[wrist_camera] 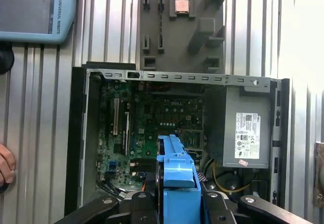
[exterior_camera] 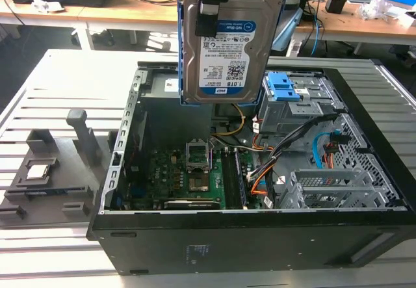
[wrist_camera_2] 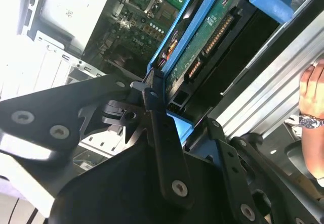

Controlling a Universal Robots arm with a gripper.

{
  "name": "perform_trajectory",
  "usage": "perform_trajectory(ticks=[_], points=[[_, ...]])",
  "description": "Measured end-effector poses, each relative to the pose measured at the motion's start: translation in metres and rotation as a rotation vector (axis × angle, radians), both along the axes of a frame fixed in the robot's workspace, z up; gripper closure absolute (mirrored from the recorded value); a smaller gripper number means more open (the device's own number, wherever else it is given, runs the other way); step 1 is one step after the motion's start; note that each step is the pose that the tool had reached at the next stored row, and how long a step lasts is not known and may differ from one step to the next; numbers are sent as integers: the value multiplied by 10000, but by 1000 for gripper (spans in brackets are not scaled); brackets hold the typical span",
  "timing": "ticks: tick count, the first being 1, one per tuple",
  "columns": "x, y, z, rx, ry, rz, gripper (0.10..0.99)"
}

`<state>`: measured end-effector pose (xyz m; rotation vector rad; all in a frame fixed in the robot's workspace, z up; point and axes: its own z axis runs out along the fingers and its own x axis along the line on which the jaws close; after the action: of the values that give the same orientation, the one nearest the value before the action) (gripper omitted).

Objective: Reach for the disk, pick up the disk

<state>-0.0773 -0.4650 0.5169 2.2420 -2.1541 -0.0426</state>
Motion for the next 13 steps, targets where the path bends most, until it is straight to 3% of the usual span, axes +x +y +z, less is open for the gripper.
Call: perform_trajectory(ticks=[13], points=[[1,-131,0,0,-1,1,718]])
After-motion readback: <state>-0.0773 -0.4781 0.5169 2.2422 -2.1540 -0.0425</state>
